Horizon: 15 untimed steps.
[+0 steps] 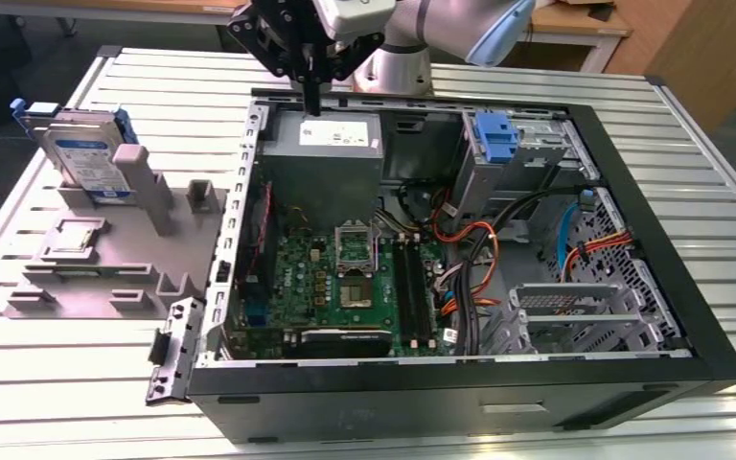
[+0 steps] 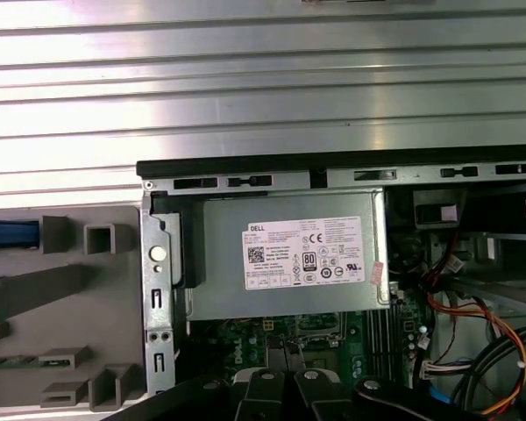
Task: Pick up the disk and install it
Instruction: 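Reach for the disk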
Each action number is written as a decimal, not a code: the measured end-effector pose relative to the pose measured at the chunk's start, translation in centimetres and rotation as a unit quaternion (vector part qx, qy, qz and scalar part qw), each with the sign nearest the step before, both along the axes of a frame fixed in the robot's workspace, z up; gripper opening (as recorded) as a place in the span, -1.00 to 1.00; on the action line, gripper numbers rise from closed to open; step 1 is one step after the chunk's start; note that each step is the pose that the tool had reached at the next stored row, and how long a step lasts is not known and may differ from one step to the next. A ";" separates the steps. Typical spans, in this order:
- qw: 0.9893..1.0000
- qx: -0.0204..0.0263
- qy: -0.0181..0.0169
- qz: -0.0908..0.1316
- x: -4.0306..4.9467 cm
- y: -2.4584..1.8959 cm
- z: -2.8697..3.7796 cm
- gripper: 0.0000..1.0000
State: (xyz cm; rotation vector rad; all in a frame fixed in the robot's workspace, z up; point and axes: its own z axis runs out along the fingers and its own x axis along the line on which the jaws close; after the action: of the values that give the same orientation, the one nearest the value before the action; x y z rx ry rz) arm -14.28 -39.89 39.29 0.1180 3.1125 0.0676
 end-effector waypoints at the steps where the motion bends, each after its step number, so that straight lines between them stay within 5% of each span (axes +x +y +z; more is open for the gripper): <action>1: 1.000 0.000 0.000 0.000 -0.02 0.00 0.00 -0.80; 15: 1.000 0.000 0.000 0.000 -1.00 0.00 0.00 -0.80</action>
State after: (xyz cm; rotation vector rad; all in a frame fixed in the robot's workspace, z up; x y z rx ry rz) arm -15.28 -39.90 39.29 0.1181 3.1124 0.0677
